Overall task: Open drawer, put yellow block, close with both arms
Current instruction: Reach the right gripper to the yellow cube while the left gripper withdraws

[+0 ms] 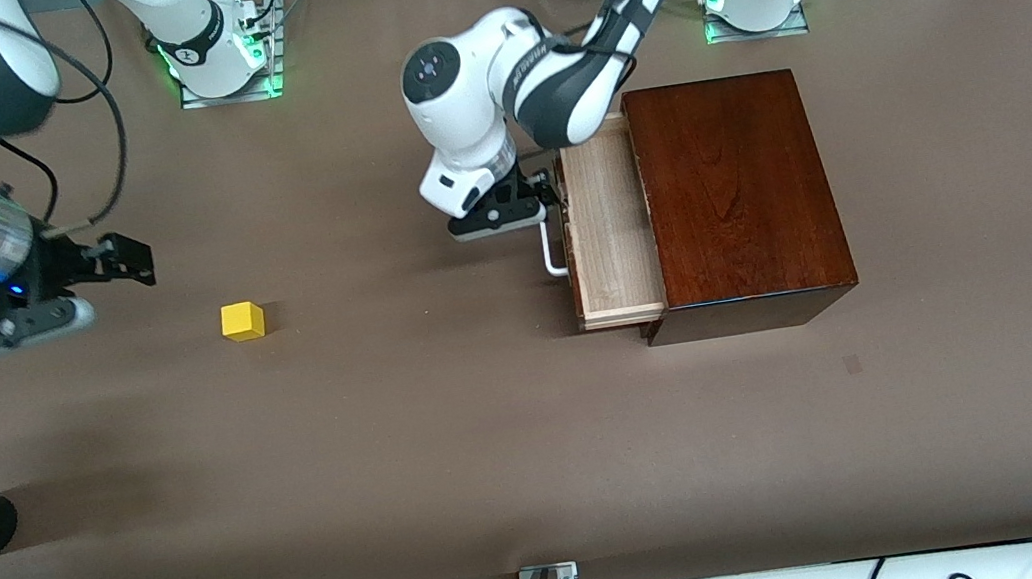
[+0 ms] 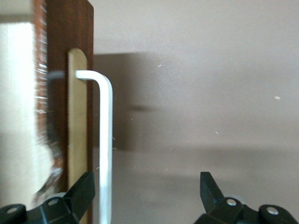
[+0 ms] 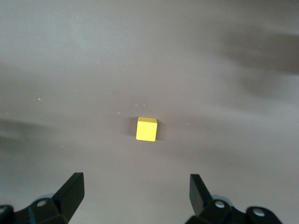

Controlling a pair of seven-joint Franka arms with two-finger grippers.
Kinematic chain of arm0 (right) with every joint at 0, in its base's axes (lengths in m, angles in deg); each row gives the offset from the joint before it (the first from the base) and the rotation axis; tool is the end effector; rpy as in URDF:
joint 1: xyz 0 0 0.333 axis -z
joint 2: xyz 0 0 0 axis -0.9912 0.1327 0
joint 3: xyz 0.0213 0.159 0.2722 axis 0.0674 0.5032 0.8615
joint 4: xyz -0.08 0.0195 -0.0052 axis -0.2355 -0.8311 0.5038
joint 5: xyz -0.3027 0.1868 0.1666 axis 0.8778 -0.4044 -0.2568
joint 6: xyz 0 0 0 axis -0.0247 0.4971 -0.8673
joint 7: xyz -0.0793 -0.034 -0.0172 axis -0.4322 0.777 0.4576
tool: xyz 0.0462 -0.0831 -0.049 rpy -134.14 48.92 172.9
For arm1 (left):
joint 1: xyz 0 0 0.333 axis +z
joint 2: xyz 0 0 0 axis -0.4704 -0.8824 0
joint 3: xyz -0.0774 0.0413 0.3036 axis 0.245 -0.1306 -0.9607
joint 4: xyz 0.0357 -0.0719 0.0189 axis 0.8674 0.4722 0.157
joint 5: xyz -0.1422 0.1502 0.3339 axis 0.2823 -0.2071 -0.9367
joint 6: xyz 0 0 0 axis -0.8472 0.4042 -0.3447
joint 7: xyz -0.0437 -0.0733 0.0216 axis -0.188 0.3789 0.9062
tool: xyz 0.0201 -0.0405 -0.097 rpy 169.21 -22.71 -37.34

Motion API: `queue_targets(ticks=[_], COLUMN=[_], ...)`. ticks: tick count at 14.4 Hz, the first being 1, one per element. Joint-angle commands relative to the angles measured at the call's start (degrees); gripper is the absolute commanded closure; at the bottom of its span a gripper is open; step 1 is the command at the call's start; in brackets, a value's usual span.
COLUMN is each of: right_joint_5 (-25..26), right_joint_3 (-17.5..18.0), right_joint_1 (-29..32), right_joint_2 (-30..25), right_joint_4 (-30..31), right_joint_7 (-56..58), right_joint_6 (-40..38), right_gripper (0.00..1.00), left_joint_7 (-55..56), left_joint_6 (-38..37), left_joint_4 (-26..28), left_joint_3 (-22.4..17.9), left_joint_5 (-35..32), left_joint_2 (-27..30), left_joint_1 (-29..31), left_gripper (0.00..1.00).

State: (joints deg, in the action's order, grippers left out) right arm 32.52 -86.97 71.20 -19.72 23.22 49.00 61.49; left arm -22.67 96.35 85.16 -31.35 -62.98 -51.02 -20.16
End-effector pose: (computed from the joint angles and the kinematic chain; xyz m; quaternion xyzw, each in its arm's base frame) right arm 0.6056 0.0787 0.5104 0.9944 0.0951 -0.0456 0.0090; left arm 0.4564 -0.5382 0.3413 -0.9959 -0.0140 -0.0139 0.0879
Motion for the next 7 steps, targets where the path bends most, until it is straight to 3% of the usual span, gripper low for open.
queue_targets(ticks=[1, 7], right_joint_5=[0.0, 0.0], right_joint_3=[0.4, 0.4], right_joint_1=[0.1, 0.0], right_joint_2=[2.3, 2.3], right_joint_4=[0.1, 17.4], right_joint_7=[0.7, -2.6], right_joint_6=[0.5, 18.6], right_gripper=[0.00, 0.00], left_joint_7=[-6.4, -28.5], left_joint_6=[-10.0, -23.9], left_joint_4=[-4.8, -5.4], left_joint_3=[0.3, 0.3], left_joint_5=[2.9, 4.3], left_joint_2=[4.0, 14.3], left_joint_1=[2.3, 15.0], left_gripper=[0.00, 0.00])
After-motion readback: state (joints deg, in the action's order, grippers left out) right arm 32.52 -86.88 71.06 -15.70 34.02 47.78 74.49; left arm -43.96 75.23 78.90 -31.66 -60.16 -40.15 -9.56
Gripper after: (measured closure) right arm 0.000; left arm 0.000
